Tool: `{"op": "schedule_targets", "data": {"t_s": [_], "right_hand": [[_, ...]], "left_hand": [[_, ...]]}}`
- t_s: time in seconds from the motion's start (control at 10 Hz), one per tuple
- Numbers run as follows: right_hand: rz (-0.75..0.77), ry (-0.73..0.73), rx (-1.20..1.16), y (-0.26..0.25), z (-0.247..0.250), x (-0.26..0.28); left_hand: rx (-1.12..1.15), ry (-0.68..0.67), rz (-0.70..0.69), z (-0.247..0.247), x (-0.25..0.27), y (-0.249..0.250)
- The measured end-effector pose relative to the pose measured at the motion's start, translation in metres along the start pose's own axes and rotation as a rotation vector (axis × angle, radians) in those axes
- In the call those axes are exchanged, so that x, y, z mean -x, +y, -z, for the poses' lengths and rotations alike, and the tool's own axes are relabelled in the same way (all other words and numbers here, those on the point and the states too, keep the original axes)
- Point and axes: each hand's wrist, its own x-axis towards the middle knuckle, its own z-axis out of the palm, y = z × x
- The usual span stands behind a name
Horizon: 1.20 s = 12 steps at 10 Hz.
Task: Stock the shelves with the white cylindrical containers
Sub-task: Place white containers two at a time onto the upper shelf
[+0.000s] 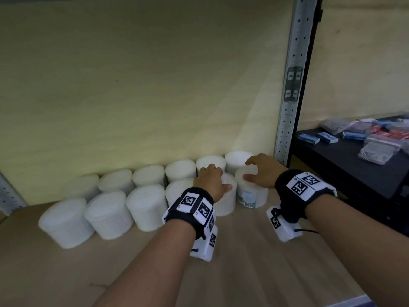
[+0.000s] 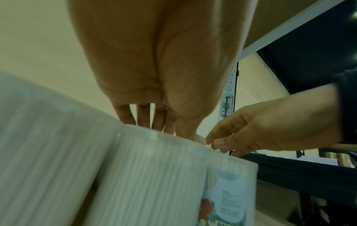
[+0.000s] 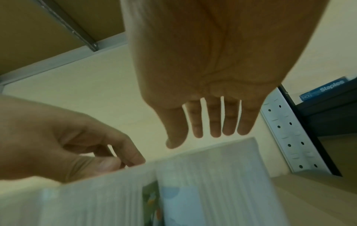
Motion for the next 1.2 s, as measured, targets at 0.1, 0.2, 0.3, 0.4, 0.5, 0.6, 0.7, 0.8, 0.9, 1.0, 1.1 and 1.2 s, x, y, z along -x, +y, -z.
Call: {"op": "schedule_targets", "data": {"t_s": [0.1,0.2,0.3,0.4,0.5,0.6,0.7,0.8,0.9,1.0,1.1,1.2], "right_hand": [[-0.034,0.028,0.108,0.0001,-0.0033,0.0008],[-0.038,0.002,0.154,0.0001,-0.0049,0.0013],[-0.029,0.0,0.17,-0.0004,-0.005,-0.0008],[-0.026,-0.017,0.165,-0.0017,-0.004,-0.0013],[-0.006,-0.052,0.139,-0.0009,-0.0025,-0.0004],[0.03,-0.09,0.119,0.0005,-0.0001,0.0007],[0.053,-0.106,0.082,0.0021,0.0017,-0.0007],[0.029,-0.016,0.054,0.0002,0.0028,-0.0006],[-0.051,0.048,0.084,-0.0026,-0.0002,0.0018],[-0.091,-0.014,0.15,-0.0054,-0.0066,0.0013],[-0.082,-0.016,0.158,-0.0058,-0.0064,-0.0004],[-0.053,-0.048,0.166,-0.0053,-0.0027,-0.0005]], "left_hand": [[-0.002,-0.002,-0.003,0.0001,0.0,-0.0004],[-0.008,-0.002,-0.004,-0.001,-0.0015,-0.0004],[-0.009,-0.001,0.001,-0.0011,-0.0021,-0.0005],[-0.013,0.001,0.0,-0.0012,-0.0022,-0.0002],[-0.014,0.005,-0.001,-0.0018,-0.0021,0.0002],[-0.014,0.006,0.001,-0.0019,-0.0022,0.0001],[-0.007,0.007,0.004,-0.0028,-0.0024,0.0003],[0.0,0.007,0.007,-0.0032,-0.0022,0.0003],[-0.001,0.004,0.011,-0.0033,-0.0026,0.0004],[-0.001,0.002,0.009,-0.0029,-0.0024,0.0004],[-0.004,0.001,0.005,-0.003,-0.0025,0.0004],[-0.005,0.009,0.003,-0.0032,-0.0026,0.0002]]}}
